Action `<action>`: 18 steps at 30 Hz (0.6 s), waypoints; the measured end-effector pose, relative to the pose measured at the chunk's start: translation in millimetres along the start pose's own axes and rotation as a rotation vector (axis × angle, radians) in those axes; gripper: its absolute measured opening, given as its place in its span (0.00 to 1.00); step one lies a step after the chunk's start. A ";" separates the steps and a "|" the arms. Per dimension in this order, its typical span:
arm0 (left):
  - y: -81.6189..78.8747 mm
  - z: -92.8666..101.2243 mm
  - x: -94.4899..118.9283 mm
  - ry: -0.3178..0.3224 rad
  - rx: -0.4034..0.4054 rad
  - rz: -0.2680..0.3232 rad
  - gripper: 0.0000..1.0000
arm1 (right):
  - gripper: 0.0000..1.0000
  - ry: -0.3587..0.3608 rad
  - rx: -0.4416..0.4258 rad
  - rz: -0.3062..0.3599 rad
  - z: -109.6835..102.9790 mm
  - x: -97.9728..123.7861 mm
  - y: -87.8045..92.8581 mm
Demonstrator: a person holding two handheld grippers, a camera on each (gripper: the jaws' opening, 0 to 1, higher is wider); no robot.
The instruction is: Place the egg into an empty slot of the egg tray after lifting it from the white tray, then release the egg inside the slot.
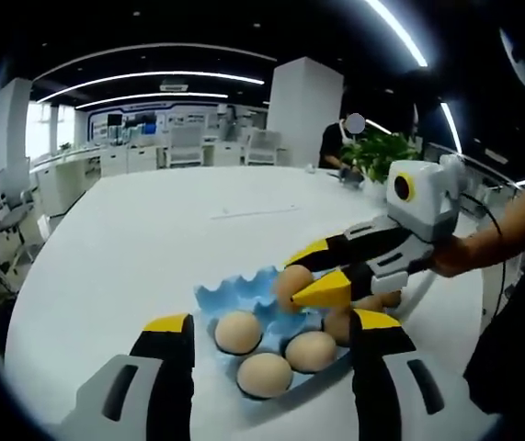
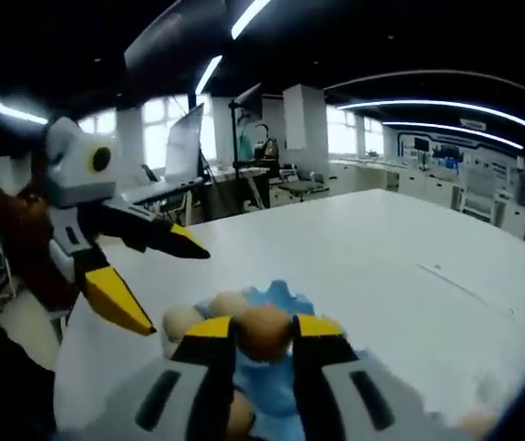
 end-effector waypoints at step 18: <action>0.8 -1.3 1.6 -0.003 0.004 0.000 0.67 | 0.24 -0.051 0.025 -0.049 -3.8 -19.0 5.0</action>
Point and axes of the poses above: the point that each gripper's makers call its tool centre point, and the gripper's own axes: x roughly backward along the fingers, z roughly to its right, y roughly out of its underside, the point moved 5 cm from there along x, roughly backward along the fingers, and after that the axes turned 13 degrees about -x, right-handed, at the moved point
